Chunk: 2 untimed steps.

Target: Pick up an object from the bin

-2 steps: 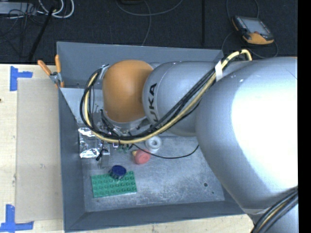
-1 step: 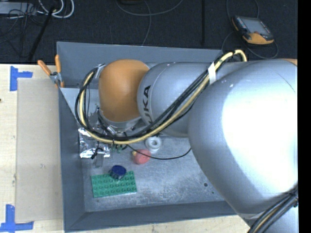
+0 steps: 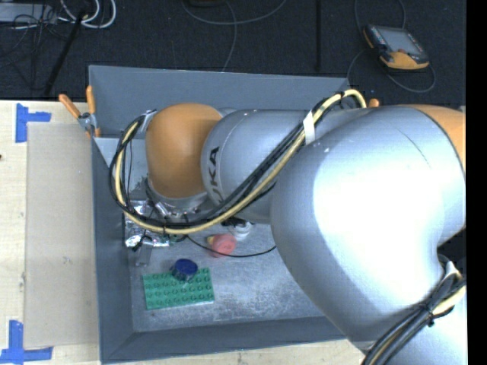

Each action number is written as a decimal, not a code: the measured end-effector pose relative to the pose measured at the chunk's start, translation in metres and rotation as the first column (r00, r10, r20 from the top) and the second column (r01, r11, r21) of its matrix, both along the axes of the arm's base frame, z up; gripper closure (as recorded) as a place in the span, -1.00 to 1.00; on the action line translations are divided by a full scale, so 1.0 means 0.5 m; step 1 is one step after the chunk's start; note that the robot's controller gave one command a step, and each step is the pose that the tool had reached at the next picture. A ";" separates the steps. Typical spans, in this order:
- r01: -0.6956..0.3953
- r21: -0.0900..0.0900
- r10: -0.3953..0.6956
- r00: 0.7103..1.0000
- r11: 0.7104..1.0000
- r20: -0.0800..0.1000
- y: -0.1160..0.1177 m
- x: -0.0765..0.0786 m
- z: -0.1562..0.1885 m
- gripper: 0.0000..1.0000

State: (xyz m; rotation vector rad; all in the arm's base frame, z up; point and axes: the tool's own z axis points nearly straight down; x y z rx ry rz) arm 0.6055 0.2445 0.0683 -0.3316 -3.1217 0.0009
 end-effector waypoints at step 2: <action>0.002 0.000 -0.002 1.000 1.000 0.002 -0.002 0.002 0.001 1.00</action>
Offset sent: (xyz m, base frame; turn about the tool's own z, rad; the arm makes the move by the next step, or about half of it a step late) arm 0.0000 0.0000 0.0000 0.0000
